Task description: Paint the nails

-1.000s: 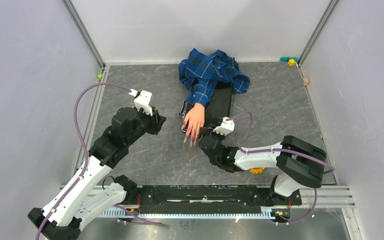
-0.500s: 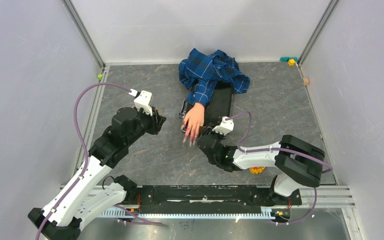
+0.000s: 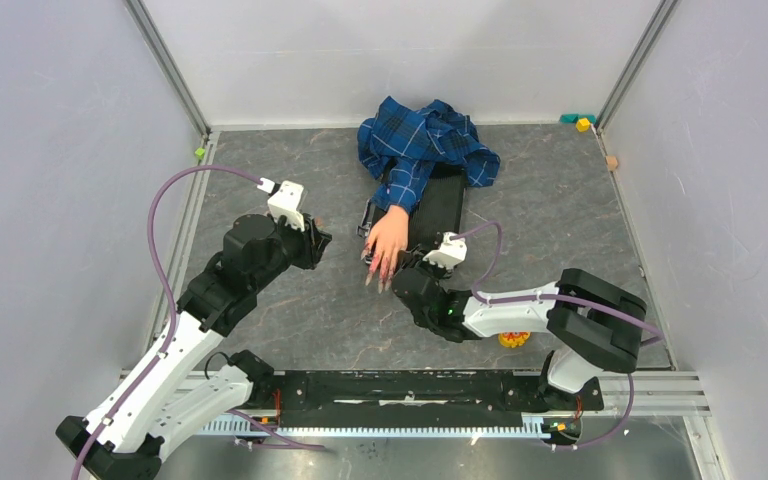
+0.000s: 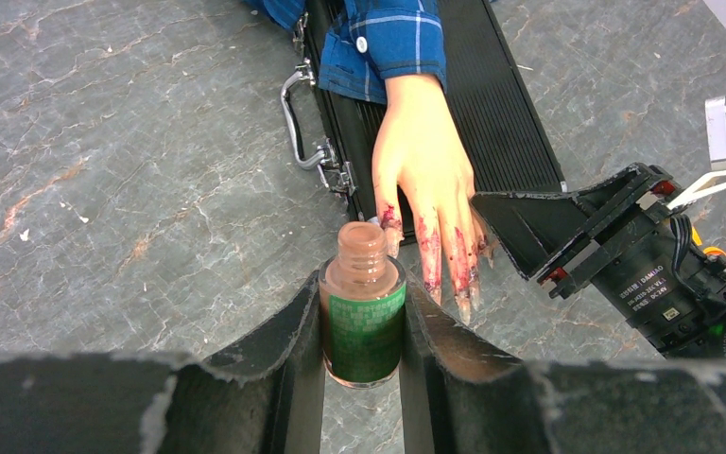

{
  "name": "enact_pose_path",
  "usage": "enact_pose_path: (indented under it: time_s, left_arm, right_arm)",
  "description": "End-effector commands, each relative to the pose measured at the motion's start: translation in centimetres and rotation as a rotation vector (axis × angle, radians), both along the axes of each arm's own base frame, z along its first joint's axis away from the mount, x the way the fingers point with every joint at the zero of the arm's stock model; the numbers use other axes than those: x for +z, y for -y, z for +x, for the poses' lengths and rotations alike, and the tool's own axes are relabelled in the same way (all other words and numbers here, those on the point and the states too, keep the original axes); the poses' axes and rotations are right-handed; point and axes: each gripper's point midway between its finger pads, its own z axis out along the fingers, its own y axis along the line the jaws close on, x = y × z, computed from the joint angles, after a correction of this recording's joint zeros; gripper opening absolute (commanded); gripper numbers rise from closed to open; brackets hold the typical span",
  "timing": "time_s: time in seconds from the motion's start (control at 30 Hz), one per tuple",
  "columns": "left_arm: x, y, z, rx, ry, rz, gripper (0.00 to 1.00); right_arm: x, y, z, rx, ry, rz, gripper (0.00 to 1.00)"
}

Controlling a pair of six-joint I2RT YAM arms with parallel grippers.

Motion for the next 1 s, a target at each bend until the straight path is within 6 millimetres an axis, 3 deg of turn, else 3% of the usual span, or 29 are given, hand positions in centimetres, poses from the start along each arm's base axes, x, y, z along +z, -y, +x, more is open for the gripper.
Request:
enact_pose_path:
  time_s: [0.0,0.97]
  left_arm:
    - [1.0,0.0,0.2,-0.016,0.050,0.007,0.02]
    - [1.4,-0.3,0.1,-0.009,0.063,-0.002,0.02]
  right_arm:
    - [1.7,-0.4,0.7,-0.055,0.037,0.059,0.00]
    - [2.9,2.5,0.2,-0.120,0.058,0.064,0.00]
